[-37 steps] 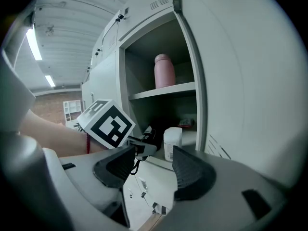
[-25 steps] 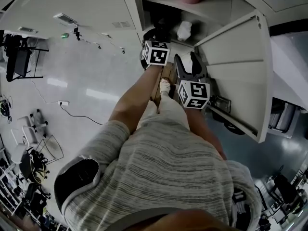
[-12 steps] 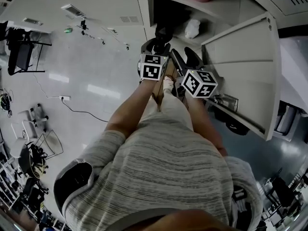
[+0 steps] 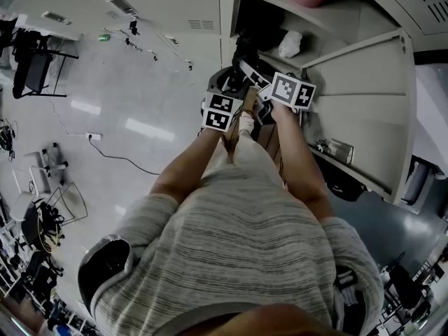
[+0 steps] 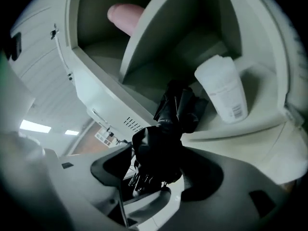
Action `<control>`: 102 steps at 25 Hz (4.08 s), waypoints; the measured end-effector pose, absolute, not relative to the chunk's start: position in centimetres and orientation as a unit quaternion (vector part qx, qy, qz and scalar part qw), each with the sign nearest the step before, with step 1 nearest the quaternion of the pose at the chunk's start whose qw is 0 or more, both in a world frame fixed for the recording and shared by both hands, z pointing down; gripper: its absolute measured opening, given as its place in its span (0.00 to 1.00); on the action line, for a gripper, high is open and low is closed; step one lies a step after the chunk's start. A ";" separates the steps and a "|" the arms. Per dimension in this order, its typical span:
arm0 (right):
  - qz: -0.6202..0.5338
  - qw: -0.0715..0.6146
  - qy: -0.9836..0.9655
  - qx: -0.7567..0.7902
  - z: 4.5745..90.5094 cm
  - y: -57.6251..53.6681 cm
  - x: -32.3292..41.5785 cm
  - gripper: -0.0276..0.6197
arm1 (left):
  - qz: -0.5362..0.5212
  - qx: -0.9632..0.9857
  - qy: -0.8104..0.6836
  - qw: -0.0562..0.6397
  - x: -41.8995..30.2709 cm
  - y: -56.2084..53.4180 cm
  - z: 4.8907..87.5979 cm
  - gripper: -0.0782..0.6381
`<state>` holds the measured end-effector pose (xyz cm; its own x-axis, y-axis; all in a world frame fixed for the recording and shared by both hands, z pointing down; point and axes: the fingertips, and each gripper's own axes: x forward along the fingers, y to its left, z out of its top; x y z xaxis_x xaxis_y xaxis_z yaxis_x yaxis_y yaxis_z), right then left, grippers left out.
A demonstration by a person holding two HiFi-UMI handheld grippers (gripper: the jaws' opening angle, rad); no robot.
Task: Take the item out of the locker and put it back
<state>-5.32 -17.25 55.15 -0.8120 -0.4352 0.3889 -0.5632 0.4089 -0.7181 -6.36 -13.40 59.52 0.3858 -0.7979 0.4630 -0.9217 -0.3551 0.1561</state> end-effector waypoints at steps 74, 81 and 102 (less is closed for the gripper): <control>0.446 -0.043 -0.865 0.227 46.3 -6.6 -6.1 0.44 | 0.054 0.939 -0.337 0.026 -7.4 2.3 44.5 0.47; 0.489 -0.032 -0.842 0.224 49.2 -10.4 -7.1 0.44 | 0.142 0.935 -0.323 0.017 -5.5 0.5 49.3 0.49; 0.601 0.012 -0.762 0.240 56.2 -19.6 -8.3 0.44 | 0.254 0.896 -0.363 0.017 -8.0 -8.4 56.7 0.34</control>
